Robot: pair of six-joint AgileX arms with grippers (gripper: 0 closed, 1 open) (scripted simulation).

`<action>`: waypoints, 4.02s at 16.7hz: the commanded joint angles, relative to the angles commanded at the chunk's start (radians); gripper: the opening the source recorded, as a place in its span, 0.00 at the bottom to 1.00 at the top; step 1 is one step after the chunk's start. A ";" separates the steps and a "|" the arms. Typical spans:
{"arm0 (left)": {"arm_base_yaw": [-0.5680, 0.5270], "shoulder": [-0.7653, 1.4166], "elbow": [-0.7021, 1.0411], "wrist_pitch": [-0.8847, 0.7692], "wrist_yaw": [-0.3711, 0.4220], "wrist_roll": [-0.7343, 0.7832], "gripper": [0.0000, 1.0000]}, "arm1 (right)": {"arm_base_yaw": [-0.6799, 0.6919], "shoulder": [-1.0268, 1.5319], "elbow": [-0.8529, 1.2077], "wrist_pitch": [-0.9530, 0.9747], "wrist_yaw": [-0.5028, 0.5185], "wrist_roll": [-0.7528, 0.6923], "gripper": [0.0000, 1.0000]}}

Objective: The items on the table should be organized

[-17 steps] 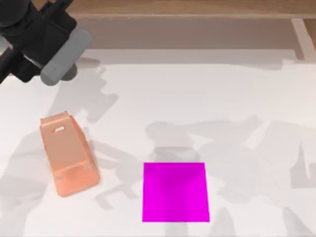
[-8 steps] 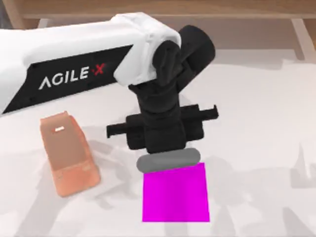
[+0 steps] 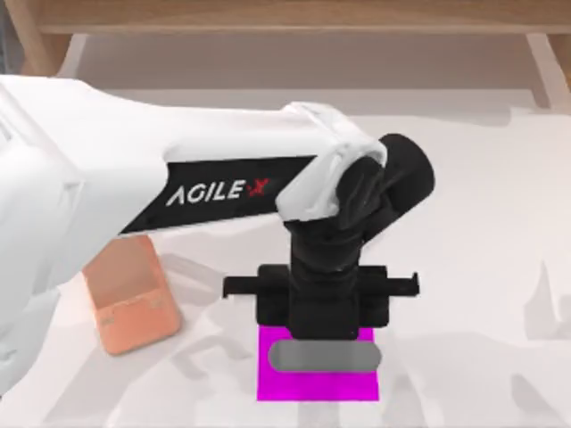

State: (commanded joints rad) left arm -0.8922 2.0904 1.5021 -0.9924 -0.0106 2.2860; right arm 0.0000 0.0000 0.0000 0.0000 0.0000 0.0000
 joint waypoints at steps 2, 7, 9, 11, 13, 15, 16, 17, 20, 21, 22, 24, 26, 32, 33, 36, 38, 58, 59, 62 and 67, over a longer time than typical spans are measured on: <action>0.003 -0.001 0.000 0.001 0.002 0.001 0.00 | 0.000 0.000 0.000 0.000 0.000 0.000 1.00; 0.001 0.014 -0.021 0.034 0.000 0.001 0.00 | 0.000 0.000 0.000 0.000 0.000 0.000 1.00; 0.001 0.014 -0.021 0.035 0.000 0.001 0.00 | 0.000 0.000 0.000 0.000 0.000 0.000 1.00; 0.001 0.014 -0.021 0.035 0.000 0.001 0.08 | 0.000 0.000 0.000 0.000 0.000 0.000 1.00; 0.001 0.014 -0.021 0.035 0.000 0.001 0.23 | 0.000 0.000 0.000 0.000 0.000 0.000 1.00; 0.001 0.014 -0.021 0.035 0.000 0.001 0.38 | 0.000 0.000 0.000 0.000 0.000 0.000 1.00; 0.001 0.014 -0.021 0.035 0.000 0.001 0.45 | 0.000 0.000 0.000 0.000 0.000 0.000 1.00; 0.001 0.014 -0.021 0.035 0.000 0.001 0.53 | 0.000 0.000 0.000 0.000 0.000 0.000 1.00; 0.001 0.014 -0.021 0.035 0.000 0.001 0.75 | 0.000 0.000 0.000 0.000 0.000 0.000 1.00; 0.001 0.014 -0.021 0.035 0.000 0.001 0.83 | 0.000 0.000 0.000 0.000 0.000 0.000 1.00; 0.001 0.014 -0.021 0.035 0.000 0.001 0.90 | 0.000 0.000 0.000 0.000 0.000 0.000 1.00; 0.001 0.014 -0.021 0.035 0.000 0.001 1.00 | 0.000 0.000 0.000 0.000 0.000 0.000 1.00; 0.001 0.014 -0.021 0.035 0.000 0.001 1.00 | 0.000 0.000 0.000 0.000 0.000 0.000 1.00; 0.002 0.013 -0.021 0.034 0.000 0.001 1.00 | 0.000 0.000 0.000 0.000 0.000 0.000 1.00; 0.002 0.013 -0.021 0.034 0.000 0.001 1.00 | 0.000 0.000 0.000 0.000 0.000 0.000 1.00; 0.041 -0.011 0.003 0.031 0.001 -0.055 1.00 | 0.000 0.000 0.000 0.000 0.000 0.000 1.00; 0.092 -0.042 0.032 0.028 0.002 -0.141 1.00 | 0.000 0.000 0.000 0.000 0.000 0.000 1.00; 0.987 -0.533 -0.351 0.013 0.004 -2.004 1.00 | 0.000 0.000 0.000 0.000 0.000 0.000 1.00; 1.036 -0.556 -0.416 0.015 0.003 -2.085 1.00 | 0.000 0.000 0.000 0.000 0.000 0.000 1.00; 1.168 -0.625 -0.582 0.026 0.000 -2.264 1.00 | 0.000 0.000 0.000 0.000 0.000 0.000 1.00; 1.252 -0.674 -0.682 0.036 -0.002 -2.362 1.00 | 0.000 0.000 0.000 0.000 0.000 0.000 1.00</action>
State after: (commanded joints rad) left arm 0.3602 1.4169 0.8201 -0.9561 -0.0123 -0.0762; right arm 0.0000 0.0000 0.0000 0.0000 0.0000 0.0000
